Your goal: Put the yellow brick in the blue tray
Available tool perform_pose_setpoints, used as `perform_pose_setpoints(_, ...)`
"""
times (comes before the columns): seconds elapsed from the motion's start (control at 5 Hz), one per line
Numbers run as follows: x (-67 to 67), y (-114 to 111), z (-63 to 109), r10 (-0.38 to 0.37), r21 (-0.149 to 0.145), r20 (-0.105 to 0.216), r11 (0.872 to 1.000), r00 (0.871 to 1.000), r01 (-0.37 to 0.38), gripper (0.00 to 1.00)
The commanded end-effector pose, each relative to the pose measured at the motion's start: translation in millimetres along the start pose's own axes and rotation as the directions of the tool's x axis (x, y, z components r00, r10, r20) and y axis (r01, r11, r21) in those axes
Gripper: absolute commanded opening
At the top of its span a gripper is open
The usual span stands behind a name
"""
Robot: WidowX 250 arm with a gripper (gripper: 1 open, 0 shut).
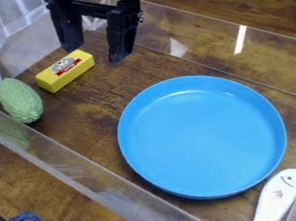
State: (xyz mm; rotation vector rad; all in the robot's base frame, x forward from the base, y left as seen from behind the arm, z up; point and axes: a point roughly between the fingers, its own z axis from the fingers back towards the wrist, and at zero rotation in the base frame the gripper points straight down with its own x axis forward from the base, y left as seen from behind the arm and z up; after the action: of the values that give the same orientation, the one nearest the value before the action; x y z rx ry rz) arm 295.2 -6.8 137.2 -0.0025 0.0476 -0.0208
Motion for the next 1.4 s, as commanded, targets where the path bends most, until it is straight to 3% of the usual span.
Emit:
perform_pose_setpoints(0.0,-0.6,7,-9.1,-0.016,0.009,-0.014,1.000,1.000,0.016,1.00)
perform_pose_setpoints(0.2,4.7,19,-13.1,-0.084,0.030,-0.023,0.996,0.996,0.085,1.00)
perform_pose_setpoints(0.4,9.1,29,-9.2,-0.109,0.036,-0.020,0.993,0.994,0.110,1.00)
perform_pose_setpoints(1.0,26.7,59,-21.0,-0.218,0.052,-0.024,0.974,0.976,0.219,1.00)
perform_pose_setpoints(1.2,30.9,78,-31.4,-0.180,0.051,-0.024,0.982,0.983,0.181,1.00)
